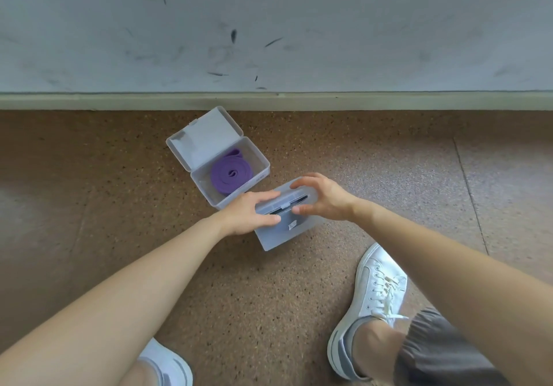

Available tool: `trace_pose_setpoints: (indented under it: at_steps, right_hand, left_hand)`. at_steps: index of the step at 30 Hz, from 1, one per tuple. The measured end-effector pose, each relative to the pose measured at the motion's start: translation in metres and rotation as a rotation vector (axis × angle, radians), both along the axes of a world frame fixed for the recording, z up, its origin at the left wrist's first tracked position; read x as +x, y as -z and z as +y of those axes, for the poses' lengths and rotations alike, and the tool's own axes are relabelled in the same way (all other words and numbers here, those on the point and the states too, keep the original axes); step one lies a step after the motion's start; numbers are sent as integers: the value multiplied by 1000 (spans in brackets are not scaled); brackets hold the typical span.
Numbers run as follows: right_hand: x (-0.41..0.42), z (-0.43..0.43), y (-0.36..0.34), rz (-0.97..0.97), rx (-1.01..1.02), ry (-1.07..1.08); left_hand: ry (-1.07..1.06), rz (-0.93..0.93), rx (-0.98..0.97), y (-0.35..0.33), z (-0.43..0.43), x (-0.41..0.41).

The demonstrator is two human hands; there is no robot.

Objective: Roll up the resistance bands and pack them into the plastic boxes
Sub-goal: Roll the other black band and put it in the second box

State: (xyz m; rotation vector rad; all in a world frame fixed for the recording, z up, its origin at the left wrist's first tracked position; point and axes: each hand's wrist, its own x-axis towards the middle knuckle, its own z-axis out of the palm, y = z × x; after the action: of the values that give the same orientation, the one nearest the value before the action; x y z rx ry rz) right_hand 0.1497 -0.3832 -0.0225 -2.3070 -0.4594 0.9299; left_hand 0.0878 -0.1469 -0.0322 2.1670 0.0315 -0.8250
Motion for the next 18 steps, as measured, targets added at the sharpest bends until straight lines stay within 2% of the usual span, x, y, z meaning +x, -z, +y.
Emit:
trace_pose_setpoints:
  at_steps: [3,6,12,18]
  right_hand:
    - [5,5,1,40,-71,29]
    - [-2,12,3,199,-59,164]
    - [-20,24,10,355,171,423]
    - [-27,27,16,338,258,517]
  left_hand:
    - [-172,-42,-55,-2,1,-3]
    - [-286,3,-135,-1,2,-5]
    - [-402,95,-176,3,3,-7]
    - [-441,71,-132,7,-2,-5]
